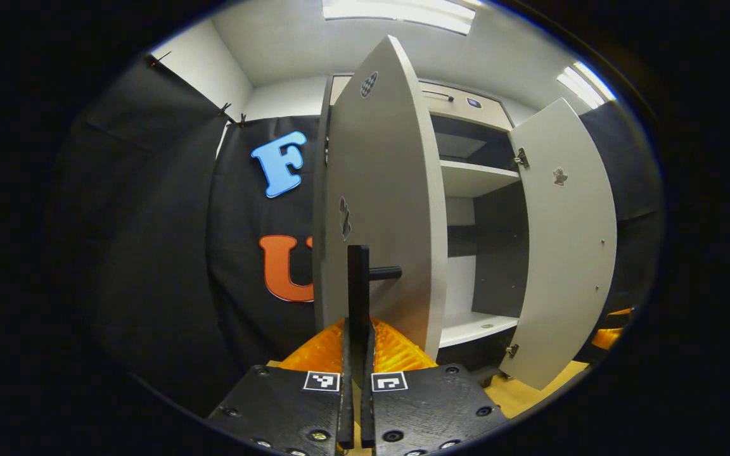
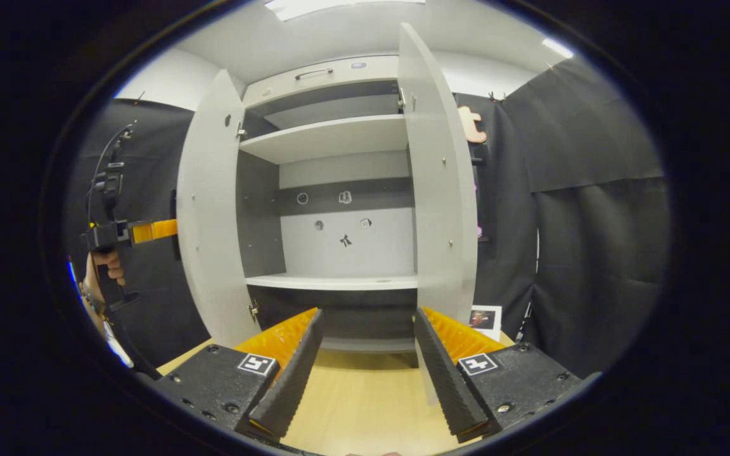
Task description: Open the right door of the double-door shoe cabinet with the right hand, and open the left door with the left hand.
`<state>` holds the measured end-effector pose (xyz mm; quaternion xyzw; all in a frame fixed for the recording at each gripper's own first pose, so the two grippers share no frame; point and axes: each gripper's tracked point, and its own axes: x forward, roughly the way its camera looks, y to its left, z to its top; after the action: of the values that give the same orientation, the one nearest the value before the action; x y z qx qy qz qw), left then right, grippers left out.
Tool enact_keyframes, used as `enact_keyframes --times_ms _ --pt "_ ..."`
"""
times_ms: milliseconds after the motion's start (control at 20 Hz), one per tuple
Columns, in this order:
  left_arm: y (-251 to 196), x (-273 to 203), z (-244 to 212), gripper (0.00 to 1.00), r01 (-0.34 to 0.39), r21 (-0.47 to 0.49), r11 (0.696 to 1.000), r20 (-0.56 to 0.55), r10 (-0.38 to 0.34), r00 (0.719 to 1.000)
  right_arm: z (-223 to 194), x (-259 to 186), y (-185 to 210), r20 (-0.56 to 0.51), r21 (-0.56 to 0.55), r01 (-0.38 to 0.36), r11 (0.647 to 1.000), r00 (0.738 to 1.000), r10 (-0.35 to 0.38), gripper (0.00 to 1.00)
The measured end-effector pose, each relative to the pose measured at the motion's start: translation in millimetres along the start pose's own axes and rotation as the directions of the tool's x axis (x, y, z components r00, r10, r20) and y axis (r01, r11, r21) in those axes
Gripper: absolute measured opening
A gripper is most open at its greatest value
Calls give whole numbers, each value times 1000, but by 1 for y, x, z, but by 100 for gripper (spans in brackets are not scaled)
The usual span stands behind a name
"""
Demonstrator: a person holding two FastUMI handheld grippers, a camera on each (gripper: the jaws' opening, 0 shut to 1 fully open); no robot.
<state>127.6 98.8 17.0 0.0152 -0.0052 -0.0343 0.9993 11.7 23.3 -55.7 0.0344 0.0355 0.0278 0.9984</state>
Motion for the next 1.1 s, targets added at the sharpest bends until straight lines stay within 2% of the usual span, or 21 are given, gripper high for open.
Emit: enact_keyframes --times_ms 250,300,550,700,850,950,1000,1100 --pt "42 1 -8 4 -90 -22 996 -9 90 996 -5 4 -4 0 15 18 1000 1000 -18 90" --pt "53 3 -9 0 -98 -29 995 -10 97 995 -8 5 -6 -3 19 24 1000 1000 -24 90" --pt "69 4 -8 0 -9 -46 999 -8 9 1000 -23 8 -17 -44 12 65 998 997 -64 90" --pt "73 3 -9 3 10 -37 999 1 -10 1000 -24 10 -19 -46 15 73 997 996 -72 90" --pt "70 -19 -13 4 -39 19 999 -11 39 999 -24 10 -17 -44 22 73 997 996 -72 90" --pt "68 -53 -21 4 -124 7 992 6 123 992 -21 4 -16 -20 19 81 997 997 -81 89" --pt "53 -66 -25 1 -136 -25 990 17 137 990 -16 1 -17 5 14 92 996 996 -92 90" --pt "4 -69 -33 0 -86 -99 991 24 89 996 -8 -2 -15 36 -1 91 996 995 -91 90"
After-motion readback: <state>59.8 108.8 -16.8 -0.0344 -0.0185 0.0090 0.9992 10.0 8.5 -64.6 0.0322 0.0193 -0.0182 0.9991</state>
